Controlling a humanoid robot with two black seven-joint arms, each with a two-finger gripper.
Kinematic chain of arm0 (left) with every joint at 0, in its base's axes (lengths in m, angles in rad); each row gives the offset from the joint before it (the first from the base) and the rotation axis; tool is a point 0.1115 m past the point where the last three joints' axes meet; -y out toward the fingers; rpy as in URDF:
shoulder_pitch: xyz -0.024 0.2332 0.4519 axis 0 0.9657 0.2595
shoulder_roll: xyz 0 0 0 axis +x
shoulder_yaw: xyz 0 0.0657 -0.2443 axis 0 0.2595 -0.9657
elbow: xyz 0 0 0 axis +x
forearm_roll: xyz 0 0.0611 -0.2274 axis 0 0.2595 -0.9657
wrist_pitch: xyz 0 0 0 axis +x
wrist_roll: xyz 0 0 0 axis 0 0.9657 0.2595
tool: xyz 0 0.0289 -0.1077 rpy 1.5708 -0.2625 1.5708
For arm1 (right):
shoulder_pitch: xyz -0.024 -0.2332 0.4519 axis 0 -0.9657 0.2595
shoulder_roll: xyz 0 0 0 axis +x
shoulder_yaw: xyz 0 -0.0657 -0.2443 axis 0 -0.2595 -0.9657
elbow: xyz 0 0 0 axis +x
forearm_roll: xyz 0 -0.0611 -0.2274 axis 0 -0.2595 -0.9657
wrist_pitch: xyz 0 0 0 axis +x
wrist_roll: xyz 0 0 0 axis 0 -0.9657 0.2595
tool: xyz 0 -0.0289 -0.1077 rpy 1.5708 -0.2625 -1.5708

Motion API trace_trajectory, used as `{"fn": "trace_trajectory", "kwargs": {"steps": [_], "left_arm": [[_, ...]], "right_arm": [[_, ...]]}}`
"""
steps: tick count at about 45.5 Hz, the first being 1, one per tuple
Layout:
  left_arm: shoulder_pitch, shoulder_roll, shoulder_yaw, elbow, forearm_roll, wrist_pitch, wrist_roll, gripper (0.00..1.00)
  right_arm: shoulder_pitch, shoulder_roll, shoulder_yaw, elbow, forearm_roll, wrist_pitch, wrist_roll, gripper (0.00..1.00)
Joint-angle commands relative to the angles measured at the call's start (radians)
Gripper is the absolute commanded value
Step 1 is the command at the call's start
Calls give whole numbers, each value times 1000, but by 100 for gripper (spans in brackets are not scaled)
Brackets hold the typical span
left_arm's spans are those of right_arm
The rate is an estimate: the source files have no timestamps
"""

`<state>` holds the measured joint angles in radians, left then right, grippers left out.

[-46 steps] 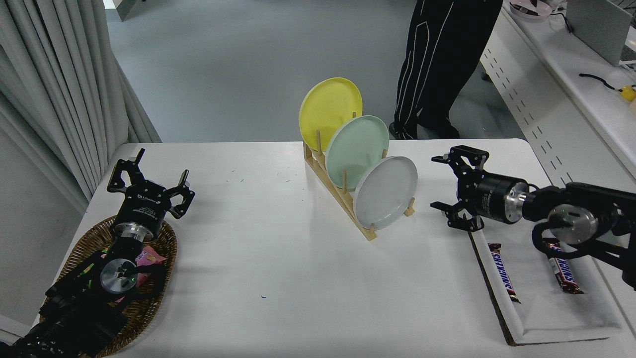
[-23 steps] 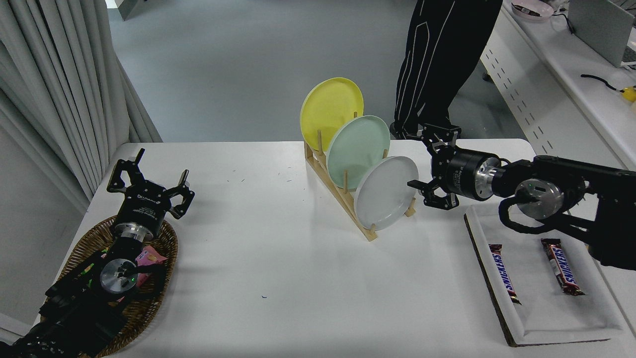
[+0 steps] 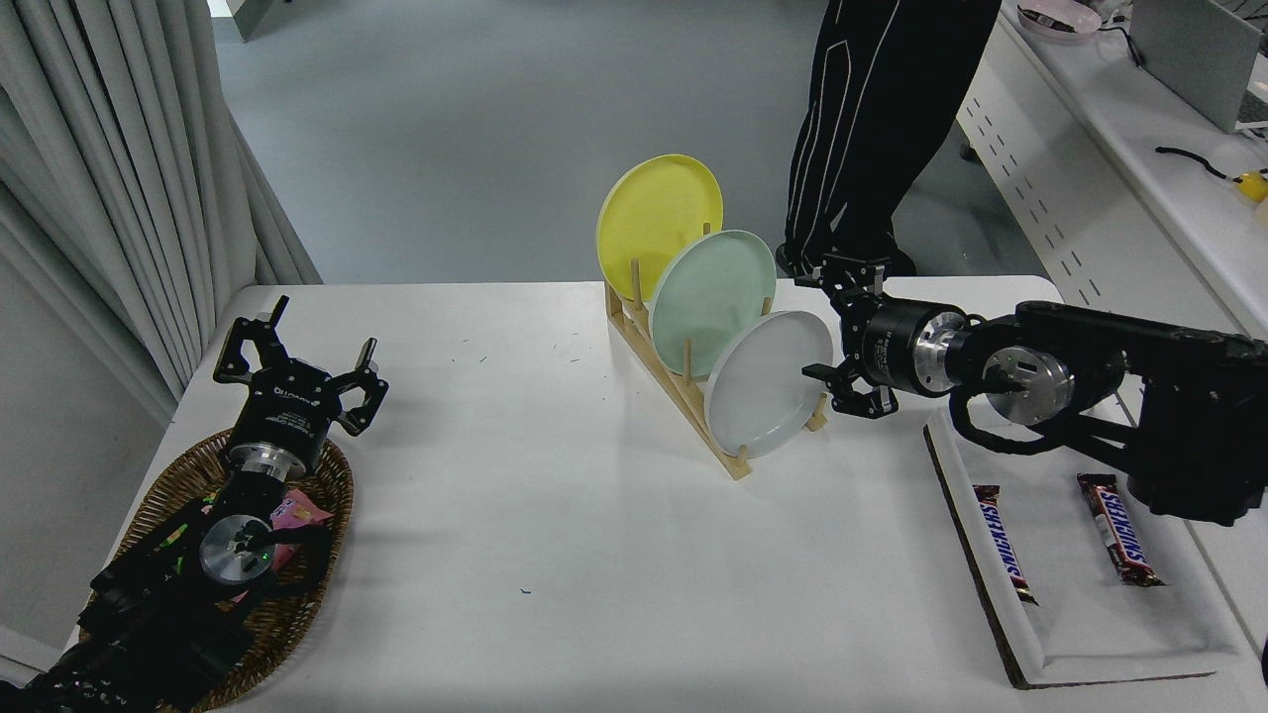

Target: Place the plate on the table

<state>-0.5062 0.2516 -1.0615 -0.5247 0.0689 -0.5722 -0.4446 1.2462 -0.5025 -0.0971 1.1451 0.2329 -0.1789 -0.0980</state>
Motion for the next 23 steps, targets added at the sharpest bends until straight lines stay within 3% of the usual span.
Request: {"fn": "trace_trajectory", "kwargs": {"steps": [1,23], "left_arm": [[0,0,0,0,-1,0,0,100],[0,0,0,0,0,0,0,100]], "right_arm": [[15,44,-9,-53,-10,-19,-23,96],[16,127,-10,-208,-76,78,-23,96]]}}
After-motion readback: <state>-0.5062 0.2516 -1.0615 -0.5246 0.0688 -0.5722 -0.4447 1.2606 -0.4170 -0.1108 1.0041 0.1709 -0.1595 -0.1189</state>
